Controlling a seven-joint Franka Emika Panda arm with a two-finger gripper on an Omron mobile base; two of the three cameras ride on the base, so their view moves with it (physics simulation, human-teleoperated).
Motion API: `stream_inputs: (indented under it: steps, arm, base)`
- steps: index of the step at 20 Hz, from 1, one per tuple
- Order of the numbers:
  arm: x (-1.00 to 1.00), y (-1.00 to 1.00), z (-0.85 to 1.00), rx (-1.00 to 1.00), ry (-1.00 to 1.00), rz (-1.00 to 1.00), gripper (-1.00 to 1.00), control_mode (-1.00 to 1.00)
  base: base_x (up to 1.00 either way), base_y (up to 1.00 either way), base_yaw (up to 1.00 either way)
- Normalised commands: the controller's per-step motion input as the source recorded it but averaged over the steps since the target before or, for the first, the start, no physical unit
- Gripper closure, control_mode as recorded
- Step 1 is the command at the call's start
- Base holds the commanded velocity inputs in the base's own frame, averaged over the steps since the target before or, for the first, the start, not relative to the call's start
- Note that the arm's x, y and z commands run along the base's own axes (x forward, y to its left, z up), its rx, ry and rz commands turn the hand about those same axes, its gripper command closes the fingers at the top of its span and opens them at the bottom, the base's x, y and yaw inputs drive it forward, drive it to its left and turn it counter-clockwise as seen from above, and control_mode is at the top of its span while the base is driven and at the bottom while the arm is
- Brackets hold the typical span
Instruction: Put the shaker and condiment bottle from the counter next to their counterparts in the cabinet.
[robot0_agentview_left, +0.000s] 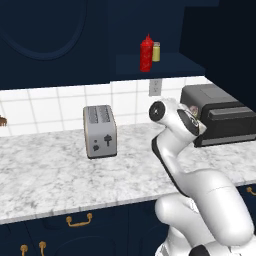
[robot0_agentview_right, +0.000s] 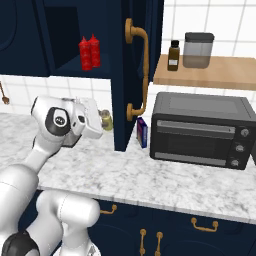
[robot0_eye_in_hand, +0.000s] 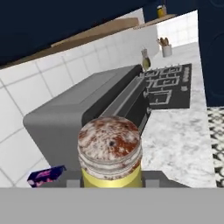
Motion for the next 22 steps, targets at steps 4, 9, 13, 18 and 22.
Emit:
stream_inputs:
  steps: [4, 9, 13, 18, 22]
  arm:
    - [-0.04, 0.02, 0.52, 0.0, 0.01, 0.09, 1.0, -1.0]
    - [0.07, 0.46, 0.02, -0.15, 0.05, 0.11, 1.0, -1.0]
    - [0.09, 0.03, 0.19, -0.09, -0.06, 0.22, 1.0, -1.0]
    - [0.0, -0.17, 0.5, -0.01, -0.1, 0.22, 1.0, -1.0]
    - [0.0, -0.14, 0.56, 0.0, -0.1, 0.2, 1.0, -1.0]
  base:
    - [0.0, 0.0, 0.0]
    - [0.0, 0.0, 0.0]
    - [0.0, 0.0, 0.0]
    - [0.0, 0.0, 0.0]
    - [0.0, 0.0, 0.0]
